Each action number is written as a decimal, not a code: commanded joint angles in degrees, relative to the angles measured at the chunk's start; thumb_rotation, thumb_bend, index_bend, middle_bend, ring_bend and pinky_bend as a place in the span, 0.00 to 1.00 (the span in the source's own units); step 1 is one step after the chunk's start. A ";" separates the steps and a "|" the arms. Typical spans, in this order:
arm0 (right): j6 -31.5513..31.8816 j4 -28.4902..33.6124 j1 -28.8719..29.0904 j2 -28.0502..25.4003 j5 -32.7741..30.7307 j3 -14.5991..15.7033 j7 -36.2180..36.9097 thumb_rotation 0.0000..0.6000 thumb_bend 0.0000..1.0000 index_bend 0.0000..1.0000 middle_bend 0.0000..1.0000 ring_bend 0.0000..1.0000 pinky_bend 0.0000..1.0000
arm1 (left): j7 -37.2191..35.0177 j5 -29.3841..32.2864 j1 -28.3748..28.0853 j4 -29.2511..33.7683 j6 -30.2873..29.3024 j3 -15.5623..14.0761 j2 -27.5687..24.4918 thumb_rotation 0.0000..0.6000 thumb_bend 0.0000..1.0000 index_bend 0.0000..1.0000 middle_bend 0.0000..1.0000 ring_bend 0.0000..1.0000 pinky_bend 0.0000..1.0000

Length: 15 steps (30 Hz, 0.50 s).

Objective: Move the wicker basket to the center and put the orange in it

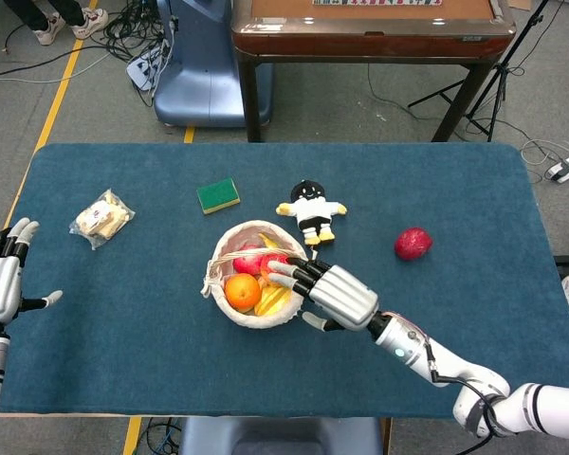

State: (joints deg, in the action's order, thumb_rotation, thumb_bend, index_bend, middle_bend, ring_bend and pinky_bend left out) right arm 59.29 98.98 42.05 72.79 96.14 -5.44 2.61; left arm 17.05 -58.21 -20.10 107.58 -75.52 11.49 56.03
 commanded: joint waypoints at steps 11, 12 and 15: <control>12.86 4.97 -12.93 -15.39 -2.59 4.28 -5.83 1.00 0.43 0.20 0.18 0.17 0.36 | -0.59 -0.59 0.86 -1.64 -0.74 -0.33 0.09 1.00 0.11 0.09 0.03 0.00 0.13; 13.92 5.02 -13.99 -16.08 -2.95 4.47 -6.71 1.00 0.43 0.20 0.18 0.17 0.36 | -0.57 -0.60 0.95 -1.73 -0.82 -0.37 0.10 1.00 0.11 0.09 0.03 0.00 0.13; 17.19 5.19 -17.57 -17.87 -4.49 5.14 -9.88 1.00 0.43 0.20 0.18 0.17 0.36 | -0.33 -0.61 1.37 -1.81 -1.30 -0.61 0.19 1.00 0.11 0.09 0.03 0.00 0.13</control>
State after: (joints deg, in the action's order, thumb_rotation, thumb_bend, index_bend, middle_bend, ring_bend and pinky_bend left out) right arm 74.53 103.90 26.49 56.13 92.82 -1.00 -5.36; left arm 16.65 -58.82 -18.82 105.79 -76.73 10.95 56.18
